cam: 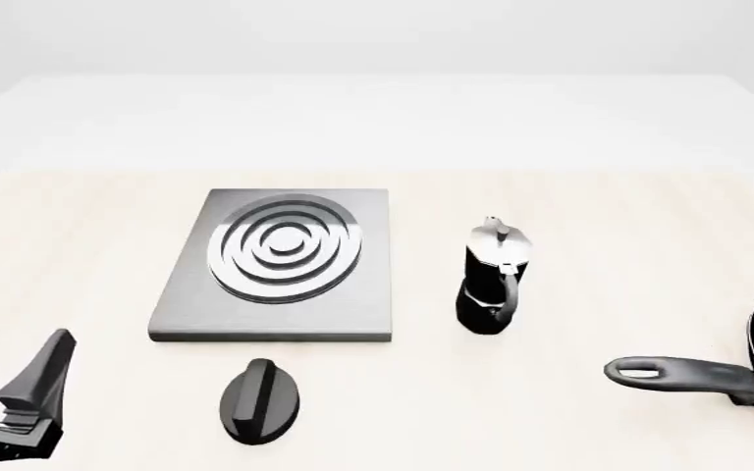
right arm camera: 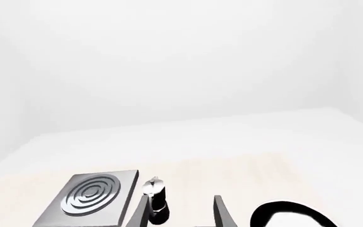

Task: Put the frying pan on the stove.

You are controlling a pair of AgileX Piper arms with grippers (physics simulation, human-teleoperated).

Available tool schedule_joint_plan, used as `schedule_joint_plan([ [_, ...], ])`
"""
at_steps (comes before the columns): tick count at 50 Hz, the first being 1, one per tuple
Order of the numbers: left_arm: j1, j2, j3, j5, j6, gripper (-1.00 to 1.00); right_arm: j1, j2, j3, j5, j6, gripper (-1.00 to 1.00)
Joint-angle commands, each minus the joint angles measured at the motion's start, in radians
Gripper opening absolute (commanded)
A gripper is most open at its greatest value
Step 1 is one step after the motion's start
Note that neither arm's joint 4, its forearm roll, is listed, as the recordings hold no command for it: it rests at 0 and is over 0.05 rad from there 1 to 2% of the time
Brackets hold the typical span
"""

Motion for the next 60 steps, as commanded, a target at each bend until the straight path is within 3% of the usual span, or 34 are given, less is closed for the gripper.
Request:
schedule_joint_plan([
  [1, -0.023, -0.014, 0.0, 0.003, -0.015, 1.0, 0.01, 0.0, -0.038, 0.0, -0.02, 1.0],
  [9, -0.058, 0.007, -0.009, -0.037, -0.013, 1.0, 0.015, 0.0, -0.037, 0.0, -0.005, 1.0],
  [31, -0.193, 0.463, -0.17, -0.373, 0.022, 1.0, 0.014, 0.0, -0.031, 0.0, 0.017, 1.0],
  [49, -0.304, 0.711, -0.293, -0.475, 0.077, 1.0, 0.007, 0.0, -0.026, 0.0, 0.032, 1.0],
  [60, -0.446, 0.855, -0.463, -0.447, 0.119, 1.0, 0.006, 0.0, -0.025, 0.0, 0.034, 1.0],
])
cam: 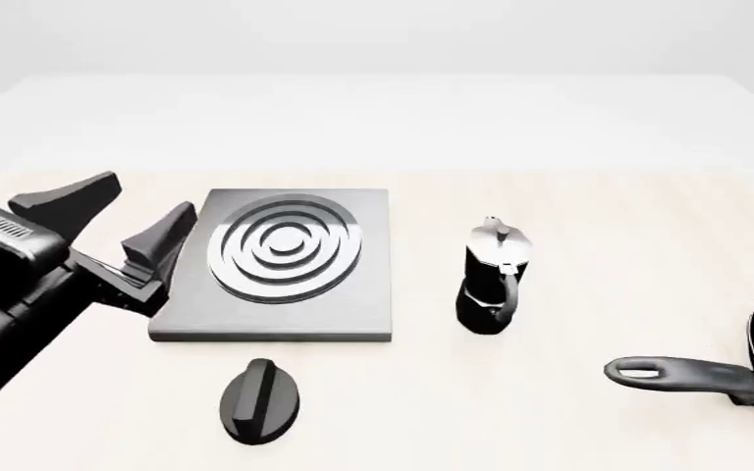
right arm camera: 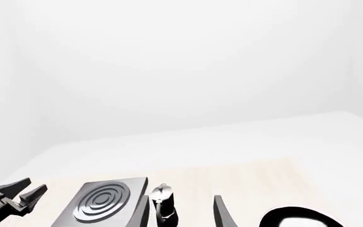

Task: Put the frying pan on the stove.

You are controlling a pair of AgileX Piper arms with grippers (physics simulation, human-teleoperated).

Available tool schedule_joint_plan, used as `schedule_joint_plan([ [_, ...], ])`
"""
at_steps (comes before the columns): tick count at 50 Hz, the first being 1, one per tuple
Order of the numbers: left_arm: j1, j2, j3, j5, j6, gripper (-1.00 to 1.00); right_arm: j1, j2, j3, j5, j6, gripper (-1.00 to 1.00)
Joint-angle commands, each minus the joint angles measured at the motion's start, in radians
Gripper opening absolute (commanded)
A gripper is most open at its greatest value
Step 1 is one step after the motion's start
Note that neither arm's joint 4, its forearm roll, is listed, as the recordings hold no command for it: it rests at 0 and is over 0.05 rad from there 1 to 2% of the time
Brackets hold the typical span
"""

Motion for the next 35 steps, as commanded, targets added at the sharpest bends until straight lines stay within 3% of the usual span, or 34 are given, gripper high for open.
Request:
schedule_joint_plan([
  [1, -0.118, 0.137, -0.153, 0.004, 0.036, 1.0, -0.015, 0.0, 0.015, 0.0, -0.006, 1.0],
  [12, -0.246, 0.243, -0.294, 0.022, 0.077, 1.0, -0.016, 0.0, 0.018, 0.0, 0.0, 1.0],
  [23, -0.341, 0.361, -0.415, 0.046, 0.07, 1.0, -0.019, 0.0, 0.02, 0.0, 0.002, 1.0],
  [35, -0.442, 0.456, -0.553, 0.114, 0.131, 1.0, -0.021, 0.0, 0.023, 0.0, 0.006, 1.0],
])
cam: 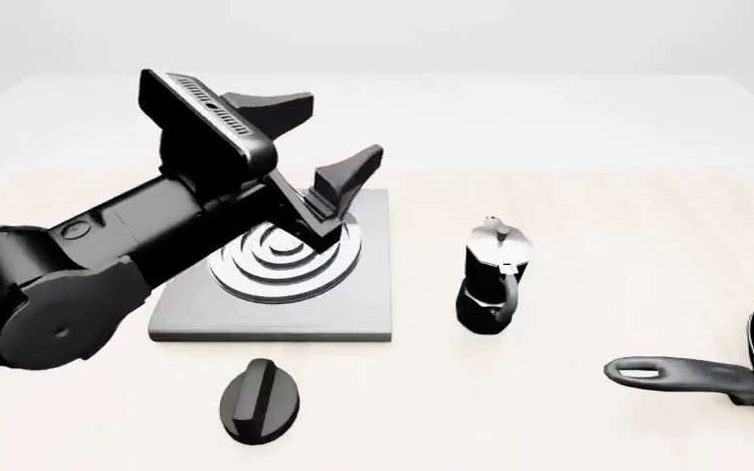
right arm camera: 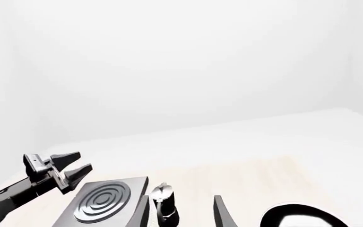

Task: Put the frying pan on the stove.

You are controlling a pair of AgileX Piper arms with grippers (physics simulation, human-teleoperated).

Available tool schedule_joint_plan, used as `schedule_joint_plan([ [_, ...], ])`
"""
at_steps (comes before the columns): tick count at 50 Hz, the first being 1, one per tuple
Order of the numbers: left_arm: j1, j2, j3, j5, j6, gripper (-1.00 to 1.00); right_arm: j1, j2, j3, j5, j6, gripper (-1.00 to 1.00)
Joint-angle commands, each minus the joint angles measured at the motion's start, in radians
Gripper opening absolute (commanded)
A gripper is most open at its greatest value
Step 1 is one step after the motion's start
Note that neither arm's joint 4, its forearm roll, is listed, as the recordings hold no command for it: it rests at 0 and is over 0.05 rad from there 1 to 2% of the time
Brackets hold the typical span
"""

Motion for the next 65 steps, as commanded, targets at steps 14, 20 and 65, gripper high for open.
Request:
schedule_joint_plan([
  [14, -0.188, 0.158, -0.238, 0.123, 0.048, 1.0, -0.017, 0.0, 0.018, 0.0, 0.0, 1.0],
  [20, -0.215, 0.209, -0.295, 0.145, 0.052, 1.0, -0.018, 0.0, 0.018, 0.0, 0.006, 1.0],
  [65, -0.335, 0.5, -0.685, 0.389, 0.123, 1.0, -0.021, 0.0, 0.023, 0.0, 0.029, 1.0],
])
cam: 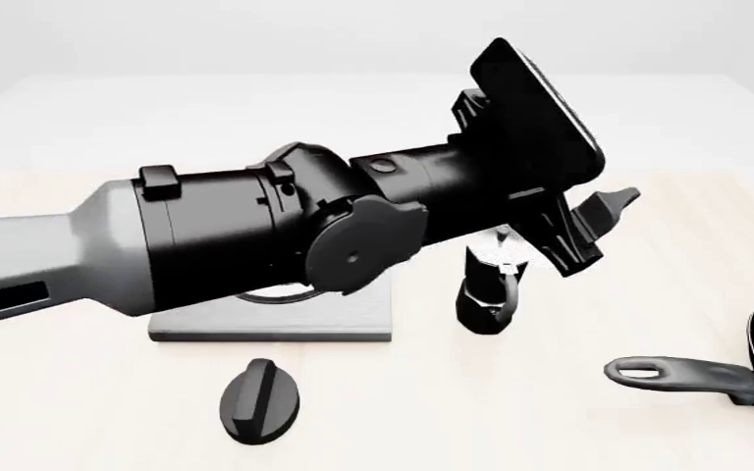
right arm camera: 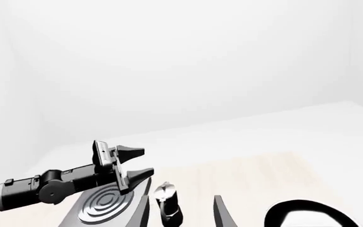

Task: Put the frying pan on the stove.

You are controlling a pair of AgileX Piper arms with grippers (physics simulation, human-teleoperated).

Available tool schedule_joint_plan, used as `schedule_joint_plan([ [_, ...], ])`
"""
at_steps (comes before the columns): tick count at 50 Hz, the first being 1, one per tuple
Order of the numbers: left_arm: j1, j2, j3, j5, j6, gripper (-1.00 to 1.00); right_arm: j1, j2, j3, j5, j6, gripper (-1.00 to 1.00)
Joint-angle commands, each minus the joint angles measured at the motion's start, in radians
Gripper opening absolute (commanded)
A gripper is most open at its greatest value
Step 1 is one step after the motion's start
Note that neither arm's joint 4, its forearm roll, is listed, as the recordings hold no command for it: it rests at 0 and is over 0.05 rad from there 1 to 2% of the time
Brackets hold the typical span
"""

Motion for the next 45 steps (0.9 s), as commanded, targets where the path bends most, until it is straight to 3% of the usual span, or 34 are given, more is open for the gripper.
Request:
schedule_joint_plan([
  [1, -0.037, 0.056, -0.102, 0.074, 0.005, 1.0, -0.014, 0.0, 0.015, 0.0, -0.003, 1.0],
  [15, -0.076, 0.148, -0.179, 0.118, 0.015, 1.0, -0.015, 0.0, 0.016, 0.0, 0.004, 1.0],
  [45, -0.152, 0.245, -0.207, 0.116, -0.004, 1.0, -0.019, 0.0, 0.016, 0.0, 0.017, 1.0],
])
